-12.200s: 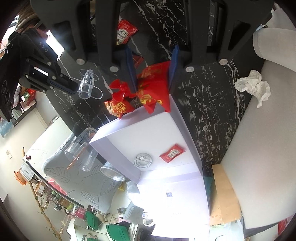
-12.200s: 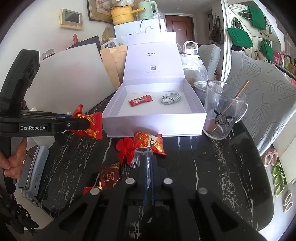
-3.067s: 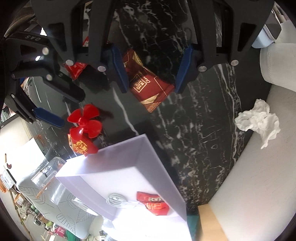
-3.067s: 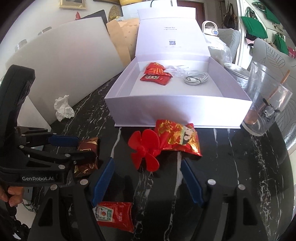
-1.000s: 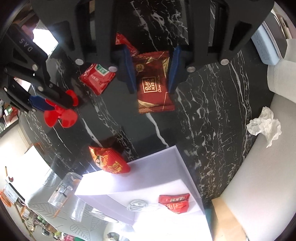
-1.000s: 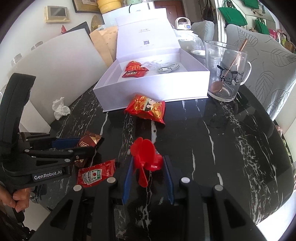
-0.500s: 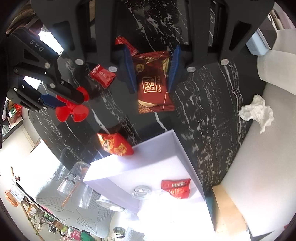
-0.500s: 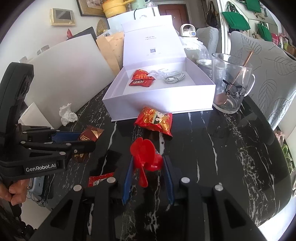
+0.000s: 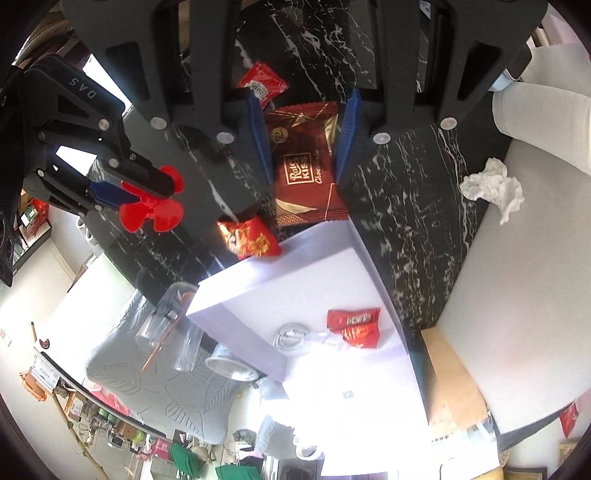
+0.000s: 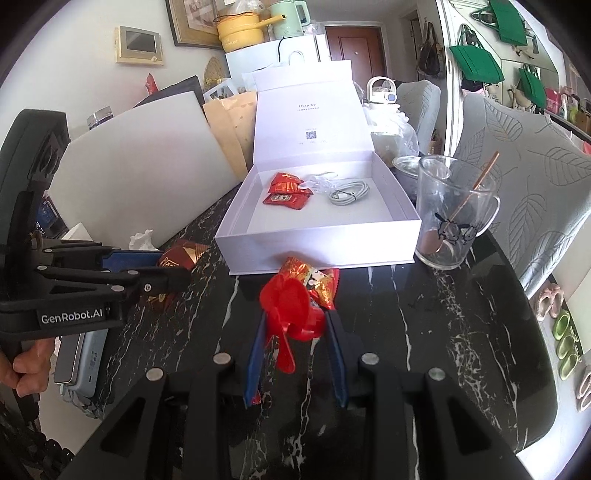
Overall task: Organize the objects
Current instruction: 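Carry the chocolate packet and red fan over the box and lower them inside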
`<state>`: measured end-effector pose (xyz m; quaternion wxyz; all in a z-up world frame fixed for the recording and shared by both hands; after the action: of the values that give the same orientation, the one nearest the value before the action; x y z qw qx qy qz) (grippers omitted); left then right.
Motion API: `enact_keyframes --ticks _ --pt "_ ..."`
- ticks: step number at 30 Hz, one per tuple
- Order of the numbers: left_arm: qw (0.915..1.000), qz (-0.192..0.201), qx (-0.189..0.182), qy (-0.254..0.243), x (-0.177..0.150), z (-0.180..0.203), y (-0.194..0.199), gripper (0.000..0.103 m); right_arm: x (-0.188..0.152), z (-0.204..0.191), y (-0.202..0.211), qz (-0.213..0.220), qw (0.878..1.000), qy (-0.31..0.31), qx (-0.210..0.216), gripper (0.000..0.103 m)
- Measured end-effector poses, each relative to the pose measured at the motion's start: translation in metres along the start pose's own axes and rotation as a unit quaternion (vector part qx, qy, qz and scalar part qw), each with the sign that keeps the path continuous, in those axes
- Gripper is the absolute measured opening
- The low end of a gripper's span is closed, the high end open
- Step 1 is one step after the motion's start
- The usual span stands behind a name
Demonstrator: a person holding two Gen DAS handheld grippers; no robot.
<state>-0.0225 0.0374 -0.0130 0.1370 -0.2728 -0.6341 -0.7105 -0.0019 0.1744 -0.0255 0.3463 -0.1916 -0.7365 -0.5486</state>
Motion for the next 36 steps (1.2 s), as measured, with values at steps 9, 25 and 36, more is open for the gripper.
enact_keyframes --ticks 9,25,36 --pt "0.9994 0.029 -0.012 -0.012 0.026 0.003 0.011 0.033 0.027 -0.004 0.011 0.022 0.999 0.027 0.0 0.031" --pt "0.9984 0.051 0.009 -0.02 0.078 -0.007 -0.004 0.033 0.086 -0.01 -0.004 0.041 0.996 0.085 -0.006 0.031" --pt "0.9983 0.053 0.011 -0.019 0.112 -0.024 -0.022 0.033 0.125 0.002 -0.036 0.043 0.995 0.087 -0.009 0.031"
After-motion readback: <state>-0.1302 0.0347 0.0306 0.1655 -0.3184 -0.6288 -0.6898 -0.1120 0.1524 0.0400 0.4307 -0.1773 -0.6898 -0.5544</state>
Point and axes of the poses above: each gripper's, at about its wrist camera, not at the fingertips, and y roughly against the way its jaws point, z to its right, x to its top, the point moved 2 cm from there along -y, roughly the way its jaws point, and after that the axes turned 1 degree about z, right-handed, at the moved point
